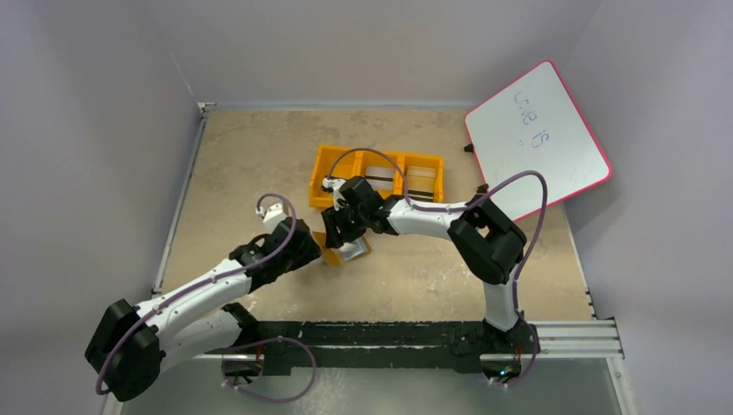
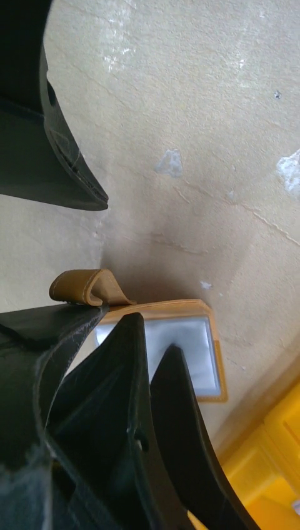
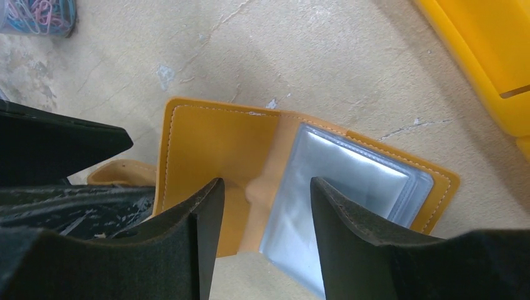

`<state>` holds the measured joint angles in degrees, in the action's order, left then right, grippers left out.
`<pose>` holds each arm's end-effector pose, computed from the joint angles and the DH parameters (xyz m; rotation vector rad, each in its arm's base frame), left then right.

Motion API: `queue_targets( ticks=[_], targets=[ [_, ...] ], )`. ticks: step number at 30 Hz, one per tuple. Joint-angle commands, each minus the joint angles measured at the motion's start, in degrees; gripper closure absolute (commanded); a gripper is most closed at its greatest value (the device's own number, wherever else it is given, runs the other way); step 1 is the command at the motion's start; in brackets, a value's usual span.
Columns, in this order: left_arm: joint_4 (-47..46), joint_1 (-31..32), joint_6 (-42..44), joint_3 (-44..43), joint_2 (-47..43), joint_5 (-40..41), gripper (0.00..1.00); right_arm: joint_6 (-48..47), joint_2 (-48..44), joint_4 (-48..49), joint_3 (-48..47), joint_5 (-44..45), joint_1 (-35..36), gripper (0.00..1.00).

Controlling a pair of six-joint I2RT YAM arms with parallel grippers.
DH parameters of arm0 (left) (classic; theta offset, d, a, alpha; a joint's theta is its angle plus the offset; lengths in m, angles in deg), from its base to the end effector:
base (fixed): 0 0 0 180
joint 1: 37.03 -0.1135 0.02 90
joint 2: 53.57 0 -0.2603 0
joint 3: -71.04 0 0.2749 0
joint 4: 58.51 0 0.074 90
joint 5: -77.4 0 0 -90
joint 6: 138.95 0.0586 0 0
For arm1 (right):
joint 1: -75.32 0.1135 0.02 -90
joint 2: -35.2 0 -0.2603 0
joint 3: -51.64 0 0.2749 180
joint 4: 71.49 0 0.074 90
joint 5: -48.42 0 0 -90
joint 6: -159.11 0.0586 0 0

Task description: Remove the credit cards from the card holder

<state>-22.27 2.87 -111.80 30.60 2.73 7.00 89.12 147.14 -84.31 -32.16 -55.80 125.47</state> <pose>0.1809 -0.1256 0.1530 -0.6280 2.3653 -0.3919 0.2827 0.3612 0.1396 -0.7654 2.3106 0.8851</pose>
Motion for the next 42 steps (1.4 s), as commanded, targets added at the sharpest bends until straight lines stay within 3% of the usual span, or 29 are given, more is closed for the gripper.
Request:
queue_targets(
  ticks=[1, 18, 27, 33, 37, 42],
  targets=[
    [-3.29, 0.16, -2.19, -3.74, -1.61, -0.32, 0.41, -0.95, 1.90, -3.21, -1.16, 2.29, 0.26, 0.43],
    [-6.13, 0.18, -3.74, -2.54, -4.76, 0.91, 0.28, 1.68, 3.43, -2.49, 0.15, -1.11, 0.29, 0.46],
    [-4.46, 0.17, -5.14, -0.29, 1.05, 0.62, 0.41, 3.73, 2.66, -1.35, 1.21, -1.02, -0.13, 0.49],
    [-3.24, 0.13, -3.75, 0.29, 4.08, 1.69, 0.65, 6.99, -1.68, 2.01, 3.68, -3.31, -3.28, 0.50],
    [-5.77, 0.11, 3.33, -0.39, 7.51, -0.01, 0.82, 8.32, -7.54, 2.51, 4.02, 0.57, -4.75, 0.49],
    [-7.81, 0.17, 9.24, -3.03, 10.89, -1.58, 0.84, 9.23, -9.31, -2.48, 4.77, 4.79, -6.96, 0.49]
  ],
)
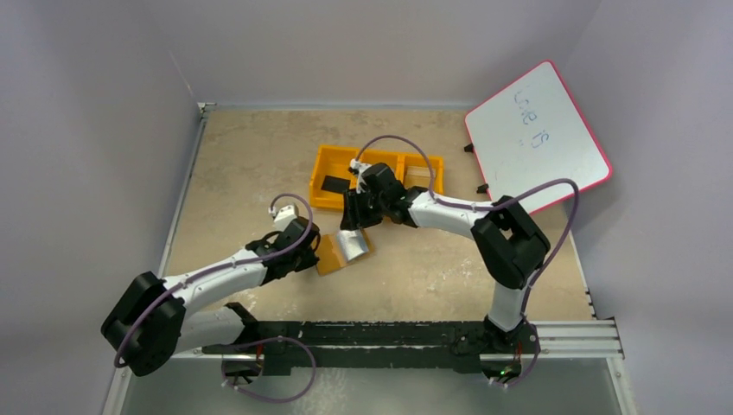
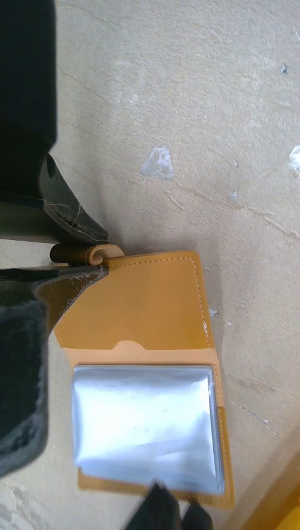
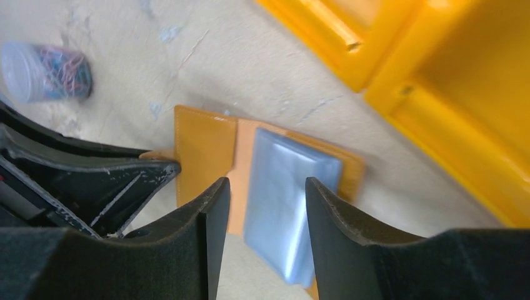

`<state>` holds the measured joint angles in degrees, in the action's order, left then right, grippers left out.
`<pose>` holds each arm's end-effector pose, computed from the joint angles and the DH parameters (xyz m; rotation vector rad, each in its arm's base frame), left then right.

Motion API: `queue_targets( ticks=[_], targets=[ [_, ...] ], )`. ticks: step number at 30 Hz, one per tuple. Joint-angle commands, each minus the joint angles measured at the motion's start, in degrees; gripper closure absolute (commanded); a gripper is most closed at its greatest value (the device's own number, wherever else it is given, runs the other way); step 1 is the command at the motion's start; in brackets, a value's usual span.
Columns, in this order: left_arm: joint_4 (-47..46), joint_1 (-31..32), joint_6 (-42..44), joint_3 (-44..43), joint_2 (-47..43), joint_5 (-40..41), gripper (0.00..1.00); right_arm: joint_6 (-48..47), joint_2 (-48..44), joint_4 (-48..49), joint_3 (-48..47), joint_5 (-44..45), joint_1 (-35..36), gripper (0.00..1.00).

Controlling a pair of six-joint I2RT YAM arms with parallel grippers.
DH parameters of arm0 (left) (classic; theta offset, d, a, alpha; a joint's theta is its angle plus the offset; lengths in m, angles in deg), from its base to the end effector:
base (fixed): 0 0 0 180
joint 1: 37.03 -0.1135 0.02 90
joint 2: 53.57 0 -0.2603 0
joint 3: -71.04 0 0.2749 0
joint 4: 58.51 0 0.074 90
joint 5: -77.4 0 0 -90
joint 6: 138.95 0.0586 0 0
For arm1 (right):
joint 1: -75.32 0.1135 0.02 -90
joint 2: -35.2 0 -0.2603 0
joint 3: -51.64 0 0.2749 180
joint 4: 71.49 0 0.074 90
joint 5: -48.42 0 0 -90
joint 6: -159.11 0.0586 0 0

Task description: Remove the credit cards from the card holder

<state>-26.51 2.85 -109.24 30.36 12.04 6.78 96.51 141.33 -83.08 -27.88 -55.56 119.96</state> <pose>0.1908 -0.1340 0.1264 -0.5685 2.4416 -0.2958 0.3038 0.3199 0.1595 -0.4982 2.3382 0.9181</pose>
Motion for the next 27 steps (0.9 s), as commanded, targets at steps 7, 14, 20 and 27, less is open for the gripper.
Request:
queue_targets(
  ticks=[7, 14, 20, 27],
  targets=[
    [-7.60, 0.15, 9.71, -4.22, 3.51, -5.39, 0.84, 2.05, -5.32, -3.71, 4.44, 0.88, -2.54, 0.52],
    [-7.15, 0.20, 10.89, -6.30, 4.87, -5.43, 0.84, 3.31, -4.61, -4.85, 5.43, 1.10, -2.63, 0.57],
    [-6.01, 0.20, 11.40, -7.28, 6.15, -5.07, 0.85, 3.43, -5.68, -7.04, 5.34, 5.62, -2.63, 0.54],
    [-6.04, 0.20, 11.38, -7.76, 6.20, -5.14, 0.85, 3.26, -4.15, -7.88, 5.16, 5.23, -2.63, 0.53]
  ],
)
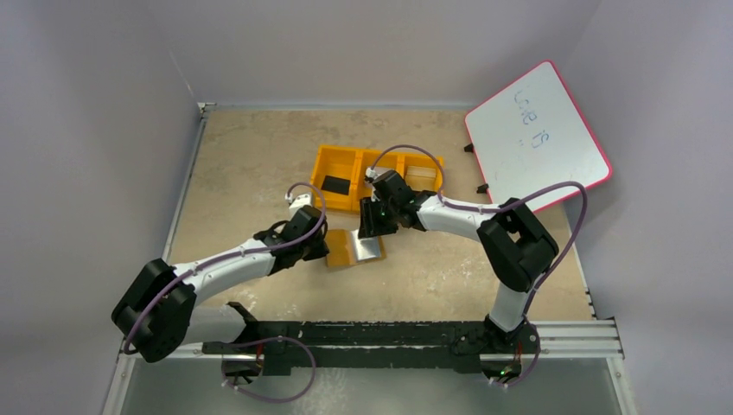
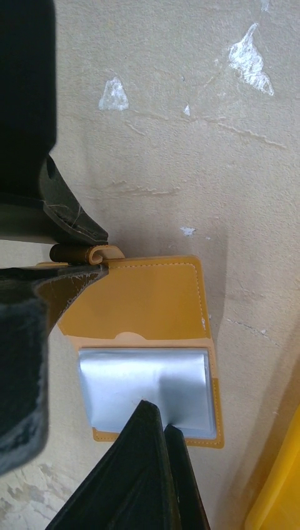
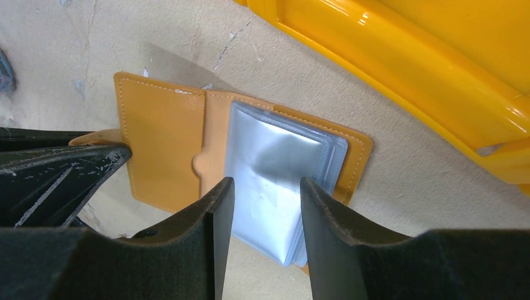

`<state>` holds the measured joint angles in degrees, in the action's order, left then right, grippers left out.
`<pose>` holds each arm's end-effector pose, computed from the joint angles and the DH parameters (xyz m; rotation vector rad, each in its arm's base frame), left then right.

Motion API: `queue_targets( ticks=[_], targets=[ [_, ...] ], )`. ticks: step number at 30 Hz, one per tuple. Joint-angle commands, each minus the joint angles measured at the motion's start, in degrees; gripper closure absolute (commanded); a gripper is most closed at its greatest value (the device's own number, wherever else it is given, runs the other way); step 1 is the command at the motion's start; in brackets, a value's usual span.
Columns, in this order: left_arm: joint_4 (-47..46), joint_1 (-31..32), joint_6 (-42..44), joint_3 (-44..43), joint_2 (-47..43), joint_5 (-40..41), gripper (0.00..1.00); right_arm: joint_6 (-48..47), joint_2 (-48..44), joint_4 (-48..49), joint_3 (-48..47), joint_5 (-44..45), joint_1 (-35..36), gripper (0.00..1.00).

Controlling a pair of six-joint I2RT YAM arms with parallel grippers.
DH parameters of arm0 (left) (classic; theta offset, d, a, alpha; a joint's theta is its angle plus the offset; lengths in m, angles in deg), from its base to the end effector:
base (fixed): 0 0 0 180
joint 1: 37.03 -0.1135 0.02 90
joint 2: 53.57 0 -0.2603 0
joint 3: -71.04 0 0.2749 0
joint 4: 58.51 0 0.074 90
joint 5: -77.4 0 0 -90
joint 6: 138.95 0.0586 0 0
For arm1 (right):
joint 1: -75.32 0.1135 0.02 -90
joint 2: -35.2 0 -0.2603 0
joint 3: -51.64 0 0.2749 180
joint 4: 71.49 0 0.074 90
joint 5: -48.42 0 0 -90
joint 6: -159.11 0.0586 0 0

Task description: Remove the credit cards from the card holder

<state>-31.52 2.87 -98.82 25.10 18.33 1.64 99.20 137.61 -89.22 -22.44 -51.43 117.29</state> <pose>0.2126 -0.1590 0.1362 -0.3202 2.4712 -0.3684 0.2976 0.2812 0.1424 -0.3465 2.4872 0.7704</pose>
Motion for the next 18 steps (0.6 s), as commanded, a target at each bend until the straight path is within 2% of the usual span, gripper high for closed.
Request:
queue_targets(
  ticks=[1, 18],
  targets=[
    [-1.03, 0.13, 0.96, -2.51, -0.09, -0.07, 0.85, 0.66, -0.05, -1.91, -0.38, 1.21, 0.04, 0.53],
    [-0.53, 0.17, 1.02, -2.86, -0.06, -0.61, 0.85, 0.27, -1.89, -2.55, -0.33, 3.60, 0.03, 0.53]
  ],
)
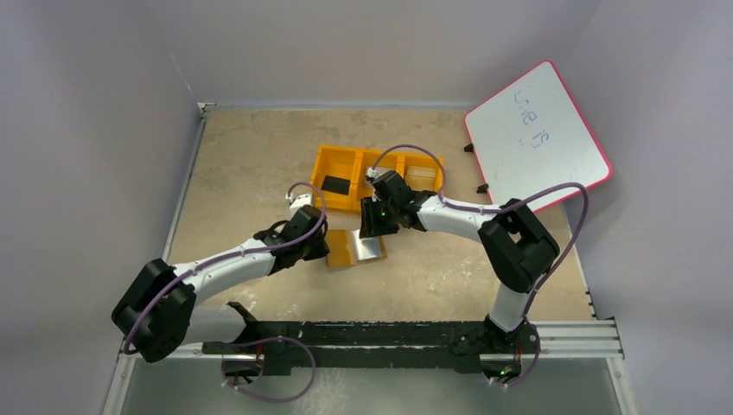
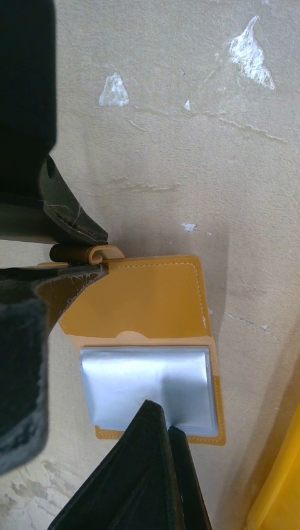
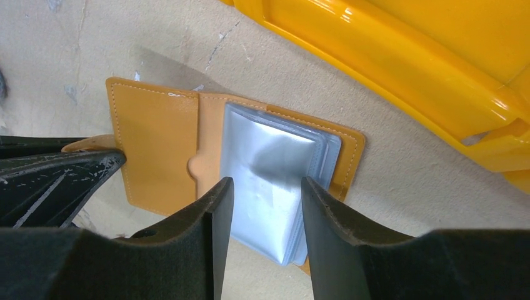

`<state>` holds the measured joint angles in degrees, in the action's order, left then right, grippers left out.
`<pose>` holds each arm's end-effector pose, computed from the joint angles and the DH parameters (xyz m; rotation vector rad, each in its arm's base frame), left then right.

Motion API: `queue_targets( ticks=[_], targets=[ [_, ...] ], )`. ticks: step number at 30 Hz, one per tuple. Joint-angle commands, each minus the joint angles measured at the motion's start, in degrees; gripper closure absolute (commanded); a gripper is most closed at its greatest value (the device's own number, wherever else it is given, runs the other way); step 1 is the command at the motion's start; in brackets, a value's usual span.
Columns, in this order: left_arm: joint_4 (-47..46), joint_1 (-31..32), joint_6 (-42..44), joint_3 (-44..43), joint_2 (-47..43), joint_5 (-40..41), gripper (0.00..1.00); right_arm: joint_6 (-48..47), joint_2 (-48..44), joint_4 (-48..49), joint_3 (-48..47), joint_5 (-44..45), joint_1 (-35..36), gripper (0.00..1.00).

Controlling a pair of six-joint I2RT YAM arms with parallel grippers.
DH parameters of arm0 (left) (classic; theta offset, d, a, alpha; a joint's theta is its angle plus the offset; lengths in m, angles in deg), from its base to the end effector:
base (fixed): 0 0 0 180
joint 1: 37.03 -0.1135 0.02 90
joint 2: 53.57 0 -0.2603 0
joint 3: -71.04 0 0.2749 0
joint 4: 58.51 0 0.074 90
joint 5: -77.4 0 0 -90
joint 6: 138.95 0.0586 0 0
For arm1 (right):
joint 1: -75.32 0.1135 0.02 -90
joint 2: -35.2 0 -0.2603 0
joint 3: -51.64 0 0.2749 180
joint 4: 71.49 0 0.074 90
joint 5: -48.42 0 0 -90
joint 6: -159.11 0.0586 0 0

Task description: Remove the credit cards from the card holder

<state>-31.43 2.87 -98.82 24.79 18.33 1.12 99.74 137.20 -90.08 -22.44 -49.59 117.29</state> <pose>0.2132 -0.1601 0.1377 -0.3172 2.4733 -0.3805 0.2978 0.2788 0.1436 -0.3178 2.4913 0.7345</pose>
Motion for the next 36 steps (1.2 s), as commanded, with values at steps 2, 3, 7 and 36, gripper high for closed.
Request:
queue_targets(
  ticks=[2, 3, 7, 36],
  targets=[
    [-0.60, 0.13, 0.94, -2.65, -0.20, -0.17, 0.85, -0.31, -1.51, -0.75, 0.13, 1.50, 0.04, 0.53],
    [-0.59, 0.17, 0.85, -2.65, -0.19, -0.17, 0.85, -0.31, -1.41, -0.16, 0.27, 1.24, 0.04, 0.53],
    [-1.00, 0.16, 0.94, -2.65, -0.11, -0.57, 0.85, -0.47, 1.84, -0.29, -0.62, -0.97, 0.04, 0.54],
    [-3.82, 0.18, -1.72, 0.67, 0.36, 1.26, 0.86, -1.96, -3.10, 7.93, -3.64, -17.52, 0.39, 0.52]
  ],
)
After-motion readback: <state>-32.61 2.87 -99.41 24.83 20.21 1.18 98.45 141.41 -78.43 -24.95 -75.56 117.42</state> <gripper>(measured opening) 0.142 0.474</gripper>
